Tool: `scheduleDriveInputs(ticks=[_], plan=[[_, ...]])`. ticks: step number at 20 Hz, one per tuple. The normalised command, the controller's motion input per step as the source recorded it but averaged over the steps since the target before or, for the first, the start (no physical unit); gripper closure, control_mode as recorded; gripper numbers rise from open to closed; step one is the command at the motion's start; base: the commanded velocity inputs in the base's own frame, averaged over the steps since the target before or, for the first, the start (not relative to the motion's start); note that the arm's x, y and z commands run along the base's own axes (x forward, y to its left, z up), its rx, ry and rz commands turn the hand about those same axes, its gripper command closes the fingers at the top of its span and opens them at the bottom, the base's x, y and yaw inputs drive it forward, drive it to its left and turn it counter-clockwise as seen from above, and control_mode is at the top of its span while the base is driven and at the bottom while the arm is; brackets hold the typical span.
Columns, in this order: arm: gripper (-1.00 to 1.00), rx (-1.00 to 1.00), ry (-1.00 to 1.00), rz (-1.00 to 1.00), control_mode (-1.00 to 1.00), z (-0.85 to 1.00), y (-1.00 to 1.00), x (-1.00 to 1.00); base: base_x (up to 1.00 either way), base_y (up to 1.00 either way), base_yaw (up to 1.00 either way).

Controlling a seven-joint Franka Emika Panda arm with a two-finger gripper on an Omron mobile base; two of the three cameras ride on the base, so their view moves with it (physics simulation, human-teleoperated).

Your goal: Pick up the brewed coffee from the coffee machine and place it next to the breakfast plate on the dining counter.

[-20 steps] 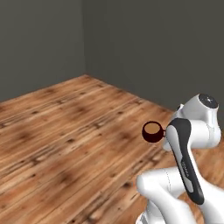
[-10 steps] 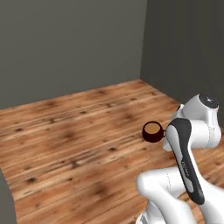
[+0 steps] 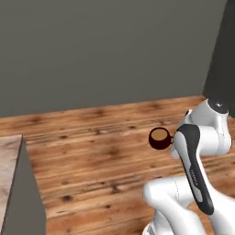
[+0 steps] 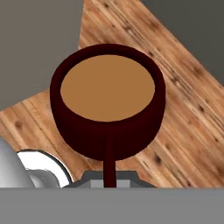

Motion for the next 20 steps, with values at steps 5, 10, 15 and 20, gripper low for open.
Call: scheduleDriveInputs(ticks=[5, 10, 15, 20], plan=[[1.0, 0.0, 0.0, 0.0, 1.0, 0.0, 0.0, 0.0, 1.0, -0.03, 0.48], [1.0, 0.0, 0.0, 0.0, 1.0, 0.0, 0.0, 0.0, 1.0, -0.14, 0.5], [1.0, 0.0, 0.0, 0.0, 1.0, 0.0, 0.0, 0.0, 1.0, -0.31, 0.49], [1.0, 0.0, 0.0, 0.0, 1.0, 0.0, 0.0, 0.0, 1.0, -0.31, 0.57]])
